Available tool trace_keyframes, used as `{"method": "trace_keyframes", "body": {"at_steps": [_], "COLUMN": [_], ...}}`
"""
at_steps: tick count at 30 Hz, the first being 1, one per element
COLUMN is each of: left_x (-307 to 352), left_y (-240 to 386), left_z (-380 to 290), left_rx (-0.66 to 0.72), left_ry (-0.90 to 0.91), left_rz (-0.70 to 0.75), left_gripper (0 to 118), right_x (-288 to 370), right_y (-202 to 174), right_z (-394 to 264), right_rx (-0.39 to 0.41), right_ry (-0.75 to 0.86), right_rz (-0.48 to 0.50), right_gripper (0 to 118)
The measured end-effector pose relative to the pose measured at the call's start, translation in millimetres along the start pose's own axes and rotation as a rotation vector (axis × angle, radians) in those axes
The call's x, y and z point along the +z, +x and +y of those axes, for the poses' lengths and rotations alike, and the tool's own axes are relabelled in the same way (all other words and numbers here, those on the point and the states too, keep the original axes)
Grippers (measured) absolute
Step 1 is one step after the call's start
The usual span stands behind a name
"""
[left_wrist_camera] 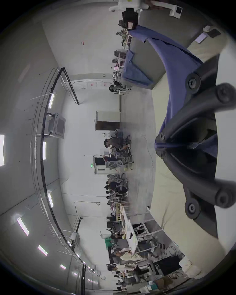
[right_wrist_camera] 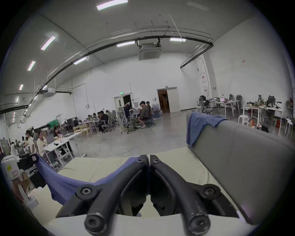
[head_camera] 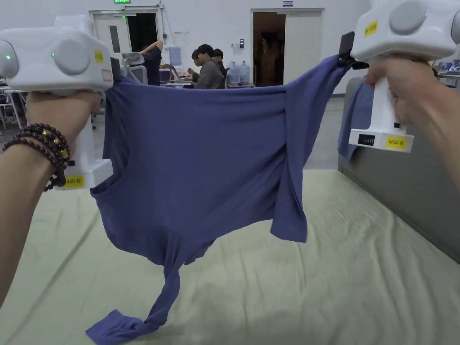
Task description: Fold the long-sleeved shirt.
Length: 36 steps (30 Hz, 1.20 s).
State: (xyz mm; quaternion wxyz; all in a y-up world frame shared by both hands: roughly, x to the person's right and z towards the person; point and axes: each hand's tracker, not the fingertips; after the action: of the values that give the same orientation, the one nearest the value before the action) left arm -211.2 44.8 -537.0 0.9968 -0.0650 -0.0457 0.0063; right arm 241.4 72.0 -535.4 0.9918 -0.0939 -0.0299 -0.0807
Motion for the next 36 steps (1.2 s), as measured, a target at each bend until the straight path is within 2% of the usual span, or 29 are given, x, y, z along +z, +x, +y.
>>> {"method": "trace_keyframes", "body": {"at_steps": [6,12,15,18,20,22,26,30,32,36], "left_x": [-9.9,-13.9,-6.7,20.9,48.6,86.8,164.4,226.4,240.8,241.0], "left_y": [1.0,-1.0,-5.0,-6.4,-5.5,-3.0,1.0,-4.1,-7.7,-11.8], "left_z": [-104.7,-232.1,-250.4,-242.2,-238.0,-238.7,-272.6,-340.5,-381.8,-454.3], "left_rx": [-0.016,0.090,0.124,0.118,0.082,0.014,-0.153,-0.176,-0.138,-0.123], "left_ry": [-0.148,-0.343,-0.368,-0.332,-0.301,-0.275,-0.324,-0.512,-0.617,-0.772], "left_rz": [-0.011,0.002,-0.004,-0.037,-0.071,-0.084,-0.111,-0.206,-0.194,-0.189], "left_gripper": [0,0,0,0,0,0,0,0,0,0], "right_x": [-20.0,-31.0,-21.3,7.6,37.3,76.4,155.6,217.0,224.5,218.3], "right_y": [17.4,36.0,42.6,46.1,45.5,42.4,44.2,53.0,60.0,57.9], "right_z": [-98.7,-236.9,-268.2,-271.9,-271.8,-278.3,-312.1,-376.9,-419.5,-497.3], "right_rx": [-0.032,-0.064,-0.096,-0.111,-0.070,0.011,0.103,0.142,0.151,0.236], "right_ry": [-0.138,-0.346,-0.371,-0.339,-0.316,-0.317,-0.388,-0.573,-0.720,-0.948], "right_rz": [-0.003,-0.004,0.002,0.056,0.105,0.131,0.201,0.247,0.255,0.223], "right_gripper": [0,0,0,0,0,0,0,0,0,0]}}
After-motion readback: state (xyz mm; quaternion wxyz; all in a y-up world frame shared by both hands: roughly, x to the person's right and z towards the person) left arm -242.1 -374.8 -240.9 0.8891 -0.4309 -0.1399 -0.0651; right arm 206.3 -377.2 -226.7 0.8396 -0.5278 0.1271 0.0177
